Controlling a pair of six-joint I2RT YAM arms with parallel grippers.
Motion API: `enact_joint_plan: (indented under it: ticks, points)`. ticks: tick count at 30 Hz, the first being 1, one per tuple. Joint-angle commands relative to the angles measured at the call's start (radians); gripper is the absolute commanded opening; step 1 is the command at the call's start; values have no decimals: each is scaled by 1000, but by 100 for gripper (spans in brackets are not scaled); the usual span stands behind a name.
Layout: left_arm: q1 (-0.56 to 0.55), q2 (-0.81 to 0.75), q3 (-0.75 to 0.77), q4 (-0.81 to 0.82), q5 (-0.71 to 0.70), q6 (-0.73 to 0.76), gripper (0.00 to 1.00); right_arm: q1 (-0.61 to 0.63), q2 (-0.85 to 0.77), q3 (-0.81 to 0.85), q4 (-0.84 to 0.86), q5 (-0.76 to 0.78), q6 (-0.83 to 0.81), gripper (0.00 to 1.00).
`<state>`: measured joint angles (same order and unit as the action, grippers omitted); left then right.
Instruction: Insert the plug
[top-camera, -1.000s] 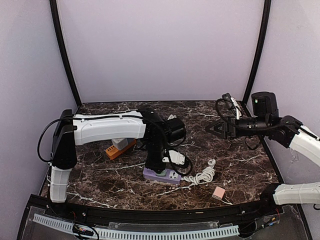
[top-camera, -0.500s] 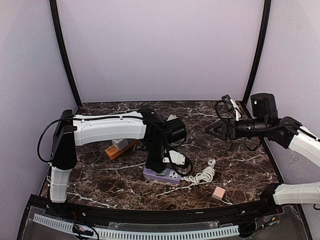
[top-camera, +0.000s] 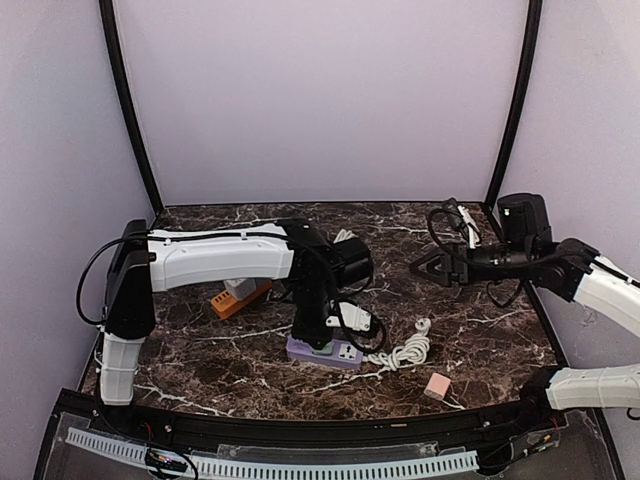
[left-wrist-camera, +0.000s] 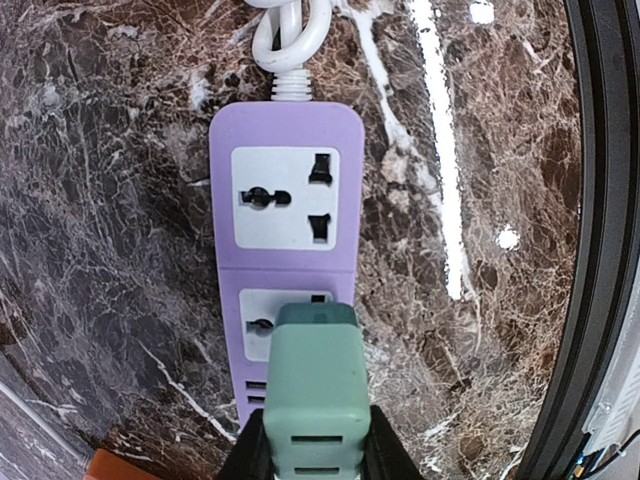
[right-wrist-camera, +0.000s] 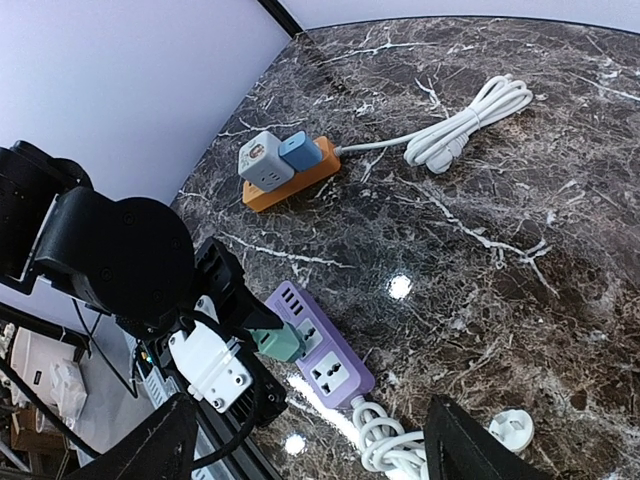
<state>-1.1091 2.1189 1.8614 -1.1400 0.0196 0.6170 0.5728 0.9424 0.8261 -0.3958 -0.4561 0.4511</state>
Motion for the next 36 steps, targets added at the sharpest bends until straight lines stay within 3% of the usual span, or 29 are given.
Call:
enact_joint_plan:
  ticks: [1, 36]
  points:
    - [-5, 14, -22, -27, 38, 11, 1, -5, -10, -25, 34, -7, 10, 77]
    - [-5, 84, 1, 7, -7, -23, 1, -5, 88, -18, 55, -22, -54, 77]
